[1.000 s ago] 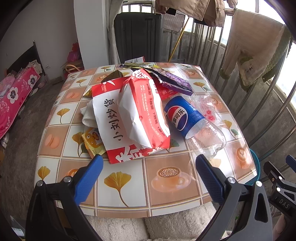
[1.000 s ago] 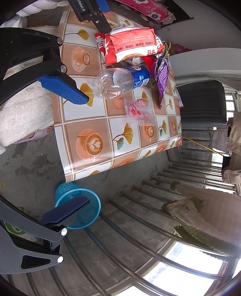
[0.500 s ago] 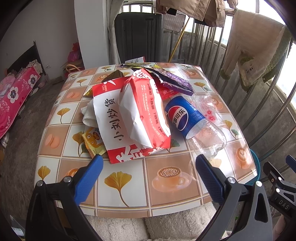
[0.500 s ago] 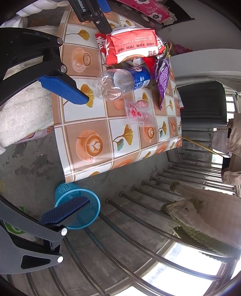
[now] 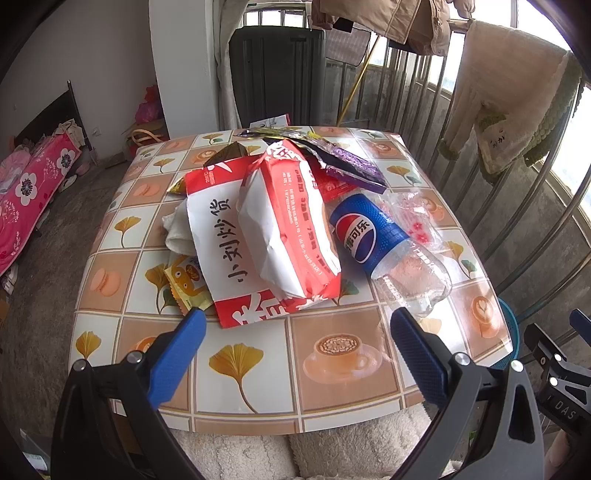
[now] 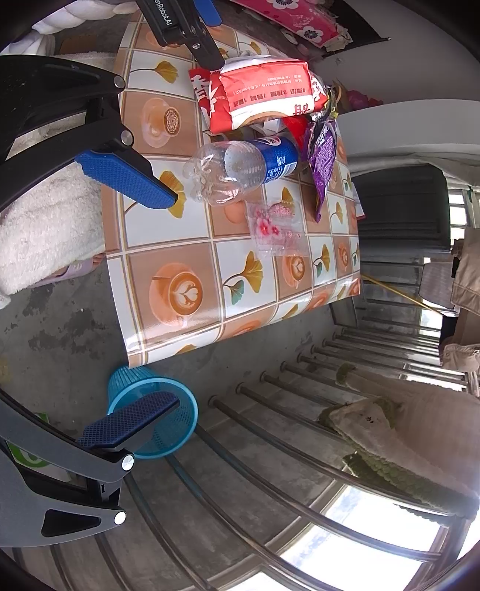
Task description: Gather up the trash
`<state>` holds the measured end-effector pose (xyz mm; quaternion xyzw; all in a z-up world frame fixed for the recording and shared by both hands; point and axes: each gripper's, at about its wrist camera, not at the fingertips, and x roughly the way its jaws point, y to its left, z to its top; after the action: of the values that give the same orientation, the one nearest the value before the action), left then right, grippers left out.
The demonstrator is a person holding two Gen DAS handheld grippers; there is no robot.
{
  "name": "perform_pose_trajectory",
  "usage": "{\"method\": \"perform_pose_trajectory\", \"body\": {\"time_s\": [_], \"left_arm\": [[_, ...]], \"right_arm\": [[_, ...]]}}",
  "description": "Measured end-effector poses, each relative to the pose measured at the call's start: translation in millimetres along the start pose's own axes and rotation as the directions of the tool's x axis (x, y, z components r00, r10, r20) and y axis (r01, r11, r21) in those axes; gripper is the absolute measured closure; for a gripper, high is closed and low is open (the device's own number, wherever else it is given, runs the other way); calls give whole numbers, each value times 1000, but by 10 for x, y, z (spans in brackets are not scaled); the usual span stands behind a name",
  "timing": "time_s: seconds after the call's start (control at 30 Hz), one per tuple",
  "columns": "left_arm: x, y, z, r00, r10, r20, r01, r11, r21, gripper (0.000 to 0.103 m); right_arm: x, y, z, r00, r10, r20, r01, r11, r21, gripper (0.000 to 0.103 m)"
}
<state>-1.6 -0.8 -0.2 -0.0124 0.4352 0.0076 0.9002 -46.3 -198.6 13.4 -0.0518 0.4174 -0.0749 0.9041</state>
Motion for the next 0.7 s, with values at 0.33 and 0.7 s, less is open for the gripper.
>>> {"method": "perform_pose_trajectory", "body": {"time_s": [0.33, 0.7], "left_arm": [[-1, 3, 0, 1000, 0, 0, 0, 1000, -1, 5], [0, 6, 1, 1000, -1, 0, 1, 1000, -1, 5]], "right_arm": [[3, 16, 8, 1000, -2, 0, 2, 1000, 0, 8], [0, 21, 3, 1000, -2, -1, 2, 1000, 1, 9]]}}
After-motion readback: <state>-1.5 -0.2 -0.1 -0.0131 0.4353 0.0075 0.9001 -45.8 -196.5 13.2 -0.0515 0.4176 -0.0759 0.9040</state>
